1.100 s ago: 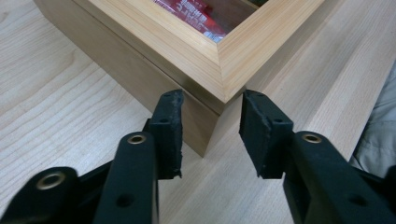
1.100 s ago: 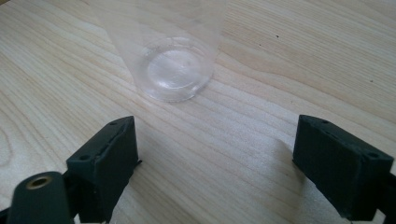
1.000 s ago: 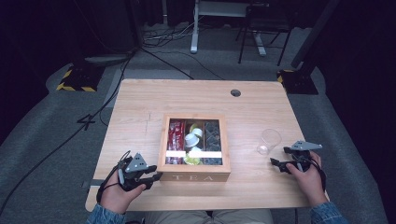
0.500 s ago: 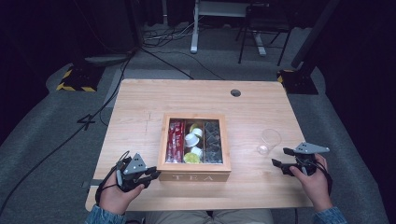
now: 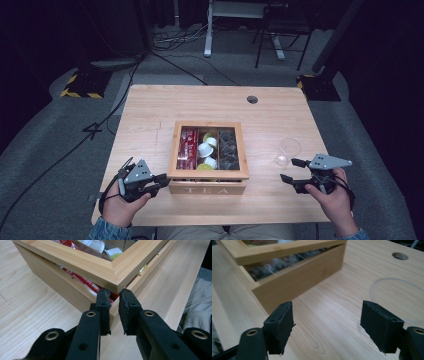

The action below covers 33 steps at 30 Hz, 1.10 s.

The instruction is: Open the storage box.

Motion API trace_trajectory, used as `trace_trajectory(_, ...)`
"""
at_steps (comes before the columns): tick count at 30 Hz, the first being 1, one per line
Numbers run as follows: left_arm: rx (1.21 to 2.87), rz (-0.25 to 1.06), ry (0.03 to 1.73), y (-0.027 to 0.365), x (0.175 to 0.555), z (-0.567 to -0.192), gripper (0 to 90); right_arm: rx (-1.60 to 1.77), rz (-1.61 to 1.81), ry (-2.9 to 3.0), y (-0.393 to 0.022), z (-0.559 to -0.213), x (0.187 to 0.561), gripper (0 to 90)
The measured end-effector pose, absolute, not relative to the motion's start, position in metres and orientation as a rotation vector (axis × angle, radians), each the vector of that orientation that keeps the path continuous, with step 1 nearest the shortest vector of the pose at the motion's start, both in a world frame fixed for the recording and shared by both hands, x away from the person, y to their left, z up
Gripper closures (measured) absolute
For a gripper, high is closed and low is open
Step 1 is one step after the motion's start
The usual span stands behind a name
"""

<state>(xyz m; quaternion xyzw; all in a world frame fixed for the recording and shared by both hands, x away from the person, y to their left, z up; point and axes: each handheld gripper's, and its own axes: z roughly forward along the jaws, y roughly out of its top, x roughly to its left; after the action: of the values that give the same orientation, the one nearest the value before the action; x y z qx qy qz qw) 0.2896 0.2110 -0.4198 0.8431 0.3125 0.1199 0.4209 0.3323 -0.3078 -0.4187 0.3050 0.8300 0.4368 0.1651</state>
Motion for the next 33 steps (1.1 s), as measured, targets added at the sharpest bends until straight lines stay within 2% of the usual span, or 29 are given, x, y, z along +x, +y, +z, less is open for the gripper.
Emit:
trace_trajectory(15, 2.068, 0.319, 0.771, 0.213, 0.293, -0.409, 78.7, 0.665, 1.281, 2.459, -0.246, -0.41, 0.34, 22.1)
trace_trajectory(26, 2.055, 0.318, 0.768, 0.213, 0.295, -0.406, 79.2, 0.565, 1.183, 2.472, -0.21, -0.413, 0.345, 24.9)
trace_trajectory(33, 2.055, 0.318, 0.765, 0.212, 0.295, -0.408, 79.3, 0.501, 1.168, 2.415, -0.198, -0.408, 0.349, 31.6)
